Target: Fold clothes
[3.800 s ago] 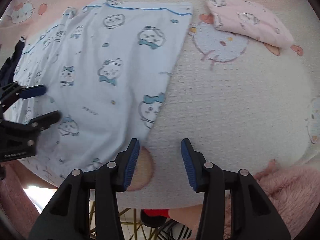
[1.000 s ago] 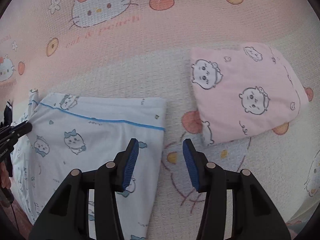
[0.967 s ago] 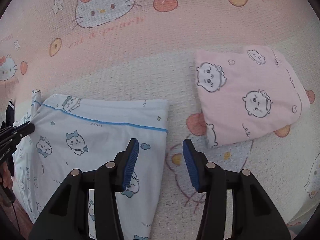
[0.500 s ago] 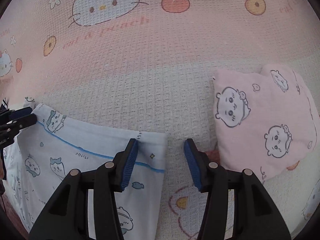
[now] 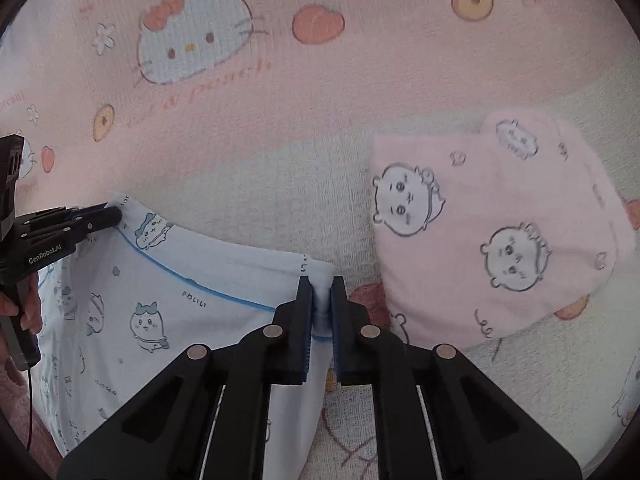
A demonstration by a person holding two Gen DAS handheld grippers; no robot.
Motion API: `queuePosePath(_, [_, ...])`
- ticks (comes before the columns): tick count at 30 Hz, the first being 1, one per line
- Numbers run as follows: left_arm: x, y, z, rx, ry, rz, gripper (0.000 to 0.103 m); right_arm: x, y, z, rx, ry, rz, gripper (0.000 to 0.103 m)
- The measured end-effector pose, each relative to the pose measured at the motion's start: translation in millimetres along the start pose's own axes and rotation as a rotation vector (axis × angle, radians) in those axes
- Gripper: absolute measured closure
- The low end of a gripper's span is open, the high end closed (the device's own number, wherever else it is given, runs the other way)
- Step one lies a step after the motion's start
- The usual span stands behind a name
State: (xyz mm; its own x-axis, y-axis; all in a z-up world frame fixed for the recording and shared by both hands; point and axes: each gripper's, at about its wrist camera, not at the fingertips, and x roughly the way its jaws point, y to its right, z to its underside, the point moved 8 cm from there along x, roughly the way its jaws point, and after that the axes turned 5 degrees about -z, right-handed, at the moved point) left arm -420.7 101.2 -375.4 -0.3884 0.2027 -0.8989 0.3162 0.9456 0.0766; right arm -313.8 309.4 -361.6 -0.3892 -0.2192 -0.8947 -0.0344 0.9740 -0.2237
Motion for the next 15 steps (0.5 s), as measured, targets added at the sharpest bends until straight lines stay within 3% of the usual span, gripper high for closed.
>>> queuePosePath(2, [-17, -13, -6, -0.036, 0.040, -0.063, 0.065, 12, 2, -5, 0.022, -0.010, 0.015, 0.087])
queuePosePath(4, [-36, -19, -10, -0.041, 0.103, -0.070, 0.065, 2, 7, -8, 0.019, 0.029, 0.063, 0.082])
queuePosePath(7, [-31, -11, 0, 0.055, 0.063, -0.066, 0.065, -12, 8, -15, 0.007, 0.102, 0.117, 0.082])
queuePosePath(9, [-19, -10, 13, 0.121, -0.001, -0.123, 0.065, -16, -1, -16, -0.046, 0.116, 0.124, 0.078])
queuePosePath(10, [-20, -16, 19, 0.108, -0.009, -0.152, 0.065, -14, -6, -15, -0.077, 0.102, 0.122, 0.073])
queuePosePath(12, [-35, -42, 23, -0.014, 0.033, -0.187, 0.065, 4, -4, -6, -0.099, 0.023, 0.159, 0.073])
queuePosePath(13, [-38, -49, 29, -0.028, 0.032, -0.190, 0.065, 8, 0, -2, -0.098, 0.000, 0.175, 0.073])
queuePosePath(15, [-44, -64, 40, -0.057, 0.030, -0.196, 0.065, -4, 5, -2, -0.090, 0.023, 0.171, 0.073])
